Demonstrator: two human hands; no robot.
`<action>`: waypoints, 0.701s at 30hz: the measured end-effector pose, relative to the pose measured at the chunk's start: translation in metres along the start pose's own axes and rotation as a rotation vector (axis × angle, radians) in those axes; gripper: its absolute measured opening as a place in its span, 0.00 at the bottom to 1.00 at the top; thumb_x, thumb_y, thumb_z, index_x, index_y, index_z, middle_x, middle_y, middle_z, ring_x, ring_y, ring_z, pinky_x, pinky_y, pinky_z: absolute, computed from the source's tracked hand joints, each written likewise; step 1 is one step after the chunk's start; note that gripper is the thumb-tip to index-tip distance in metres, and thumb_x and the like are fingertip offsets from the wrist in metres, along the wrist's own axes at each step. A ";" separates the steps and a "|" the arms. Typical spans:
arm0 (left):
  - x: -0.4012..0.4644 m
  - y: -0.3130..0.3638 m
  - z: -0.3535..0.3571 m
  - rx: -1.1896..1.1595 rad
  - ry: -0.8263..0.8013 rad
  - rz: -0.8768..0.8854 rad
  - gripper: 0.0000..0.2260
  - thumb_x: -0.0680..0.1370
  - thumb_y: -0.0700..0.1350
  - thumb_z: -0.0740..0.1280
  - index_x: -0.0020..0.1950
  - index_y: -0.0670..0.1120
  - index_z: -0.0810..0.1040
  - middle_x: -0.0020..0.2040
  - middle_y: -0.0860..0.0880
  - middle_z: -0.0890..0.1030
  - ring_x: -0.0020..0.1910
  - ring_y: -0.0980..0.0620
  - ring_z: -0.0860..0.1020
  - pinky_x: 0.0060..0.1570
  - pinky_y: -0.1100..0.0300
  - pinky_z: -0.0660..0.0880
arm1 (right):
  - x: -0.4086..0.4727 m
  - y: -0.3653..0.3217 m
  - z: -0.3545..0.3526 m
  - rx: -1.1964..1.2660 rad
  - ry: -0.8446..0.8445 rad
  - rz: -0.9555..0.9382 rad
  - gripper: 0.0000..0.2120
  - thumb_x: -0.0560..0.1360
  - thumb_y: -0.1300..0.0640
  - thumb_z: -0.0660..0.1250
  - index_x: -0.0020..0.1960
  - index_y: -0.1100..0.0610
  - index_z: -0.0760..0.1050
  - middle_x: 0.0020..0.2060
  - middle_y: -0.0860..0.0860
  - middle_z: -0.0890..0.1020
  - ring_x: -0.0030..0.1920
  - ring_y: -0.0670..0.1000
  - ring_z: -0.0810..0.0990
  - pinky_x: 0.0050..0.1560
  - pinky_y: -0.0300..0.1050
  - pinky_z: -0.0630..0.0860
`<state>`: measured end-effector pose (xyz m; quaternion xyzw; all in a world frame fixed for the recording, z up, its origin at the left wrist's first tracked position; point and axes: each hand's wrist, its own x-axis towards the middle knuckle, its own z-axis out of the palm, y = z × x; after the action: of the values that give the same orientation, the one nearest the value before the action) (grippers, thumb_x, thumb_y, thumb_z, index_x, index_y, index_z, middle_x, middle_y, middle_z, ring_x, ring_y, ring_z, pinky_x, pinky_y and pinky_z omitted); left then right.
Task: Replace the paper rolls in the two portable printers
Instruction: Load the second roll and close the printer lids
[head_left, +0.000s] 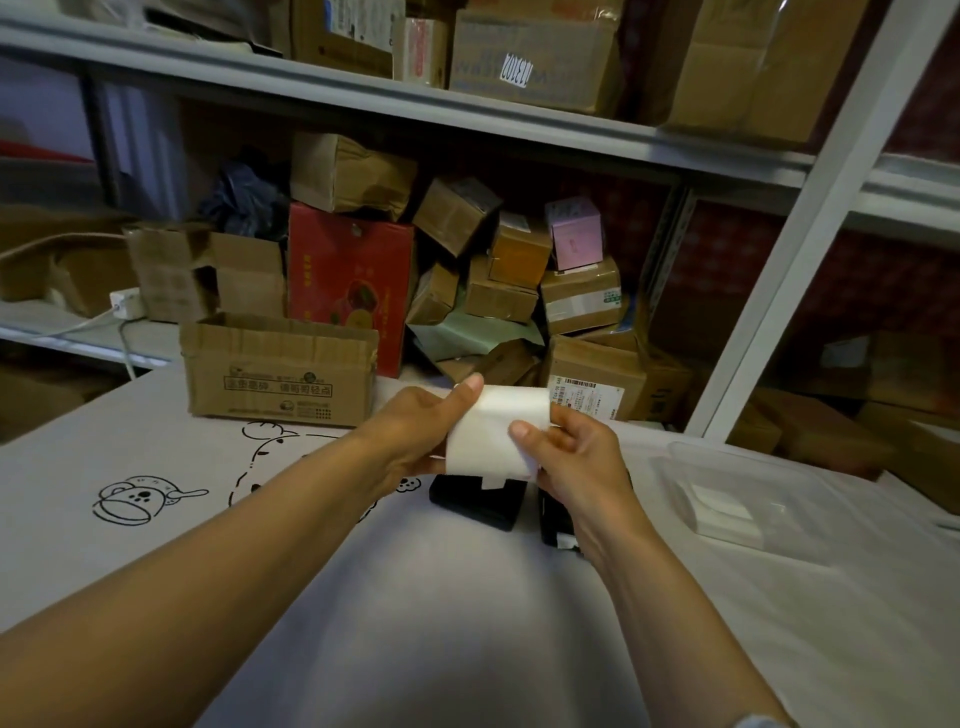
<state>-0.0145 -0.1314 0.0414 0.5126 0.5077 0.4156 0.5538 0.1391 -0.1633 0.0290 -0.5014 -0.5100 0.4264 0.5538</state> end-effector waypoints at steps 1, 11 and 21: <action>0.004 -0.005 -0.001 0.004 -0.004 0.000 0.22 0.76 0.58 0.63 0.57 0.41 0.76 0.48 0.45 0.80 0.44 0.52 0.79 0.32 0.65 0.79 | 0.002 0.005 0.001 0.011 0.008 0.018 0.16 0.74 0.60 0.69 0.61 0.53 0.75 0.44 0.42 0.80 0.44 0.44 0.80 0.40 0.34 0.79; 0.044 -0.034 -0.008 -0.095 -0.057 -0.138 0.08 0.75 0.44 0.68 0.50 0.41 0.78 0.45 0.45 0.81 0.40 0.52 0.80 0.31 0.65 0.80 | 0.035 0.050 0.015 -0.046 0.163 0.145 0.21 0.76 0.59 0.67 0.68 0.54 0.71 0.60 0.52 0.78 0.56 0.52 0.80 0.53 0.51 0.81; 0.090 -0.067 0.001 0.169 0.066 -0.068 0.15 0.78 0.47 0.65 0.53 0.34 0.78 0.45 0.41 0.79 0.36 0.52 0.78 0.26 0.65 0.78 | 0.052 0.088 0.011 -0.599 0.205 0.040 0.20 0.77 0.55 0.67 0.68 0.51 0.69 0.57 0.53 0.79 0.53 0.52 0.80 0.49 0.50 0.82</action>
<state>-0.0053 -0.0519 -0.0370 0.5261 0.5761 0.3691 0.5051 0.1381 -0.0996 -0.0509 -0.6925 -0.5443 0.2155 0.4216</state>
